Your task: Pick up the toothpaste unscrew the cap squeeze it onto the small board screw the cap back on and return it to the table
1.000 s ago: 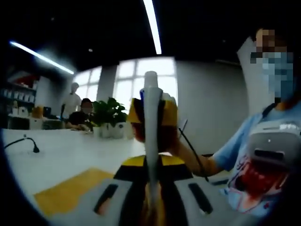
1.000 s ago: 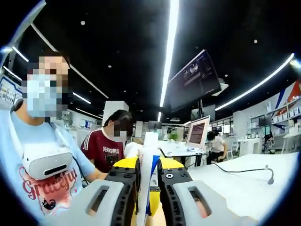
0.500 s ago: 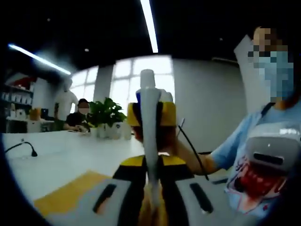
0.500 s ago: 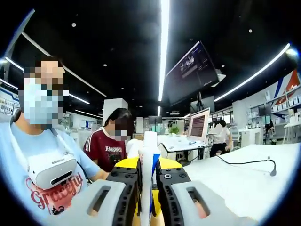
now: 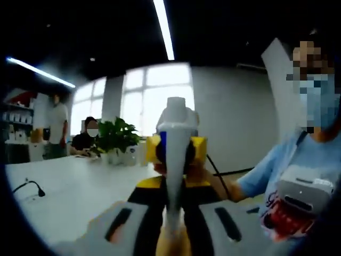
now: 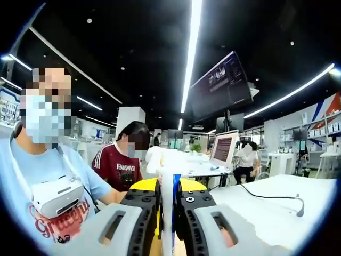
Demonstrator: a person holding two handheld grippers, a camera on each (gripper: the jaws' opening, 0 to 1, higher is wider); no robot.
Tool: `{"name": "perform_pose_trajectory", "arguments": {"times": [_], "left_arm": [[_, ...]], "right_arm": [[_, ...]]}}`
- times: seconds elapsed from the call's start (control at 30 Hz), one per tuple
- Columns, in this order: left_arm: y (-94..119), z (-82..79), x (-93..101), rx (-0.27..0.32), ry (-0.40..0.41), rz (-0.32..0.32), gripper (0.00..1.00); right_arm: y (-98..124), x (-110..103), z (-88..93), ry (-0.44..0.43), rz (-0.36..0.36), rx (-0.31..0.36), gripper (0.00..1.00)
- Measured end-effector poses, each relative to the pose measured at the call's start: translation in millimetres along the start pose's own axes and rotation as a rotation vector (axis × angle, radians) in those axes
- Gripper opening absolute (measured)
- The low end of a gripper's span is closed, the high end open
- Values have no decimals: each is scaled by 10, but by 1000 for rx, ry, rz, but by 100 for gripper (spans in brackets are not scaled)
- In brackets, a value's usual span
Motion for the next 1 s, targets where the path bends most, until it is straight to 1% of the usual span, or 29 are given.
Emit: {"name": "perform_pose_trajectory", "arguments": {"times": [0.07,0.17,0.2,0.23,0.27,0.3,0.37,0.4,0.47,0.53,0.67,0.73,0.77,0.8,0.83,0.87,0.9,0.93,0.97,1.0], "left_arm": [[8,-22,-12,14,13,13,11],[29,22,-23,41,28,26,10],[26,64,-29,47,79,22,10],[24,98,-27,41,63,23,9],[35,158,-25,24,38,19,9],[41,198,-38,10,30,10,9],[61,260,-89,-3,52,-5,9],[63,277,-88,-10,78,-6,8],[59,276,-76,-13,77,-5,8],[51,271,-64,-15,63,-17,8],[58,263,-47,-6,61,-37,8],[69,238,-83,3,68,-72,8],[71,236,-89,3,64,-78,8],[81,228,-150,0,22,-124,8],[84,249,-189,-20,1,-159,8],[89,271,-246,-36,-34,-209,8],[89,281,-277,-28,-8,-232,8],[92,288,-318,-16,27,-251,8],[95,299,-342,-14,45,-265,8],[93,308,-361,-17,44,-275,8]], "right_arm": [[17,20,-26,-7,-2,23,11],[43,40,18,-33,-3,51,11],[48,51,63,-50,-2,54,11],[44,58,99,-64,-4,50,11],[42,64,155,-79,-8,39,11],[35,69,192,-83,-7,30,11],[28,97,265,-94,4,15,11],[31,110,289,-104,7,14,11],[38,112,292,-120,1,24,12],[50,109,275,-123,-4,32,12],[48,70,255,-89,-1,40,13],[51,125,192,-98,64,72,18],[58,156,143,-87,98,86,22],[78,196,105,-73,143,90,28],[96,238,75,-52,189,83,30],[132,297,64,-20,257,57,31],[141,321,74,-14,302,38,34],[154,364,59,2,374,39,35],[156,385,47,13,409,41,35],[147,409,23,16,453,48,35]]}}
Point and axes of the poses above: the point that each gripper's makers call its tool centre point, and the gripper's own axes: y roughly backward along the fingers, x roughly to its right, z roughly out of its underside, the point moved 2 cm from there along y, roughly backward along the fingers, and after that the axes turned 2 degrees about -x, right-handed, at the moved point
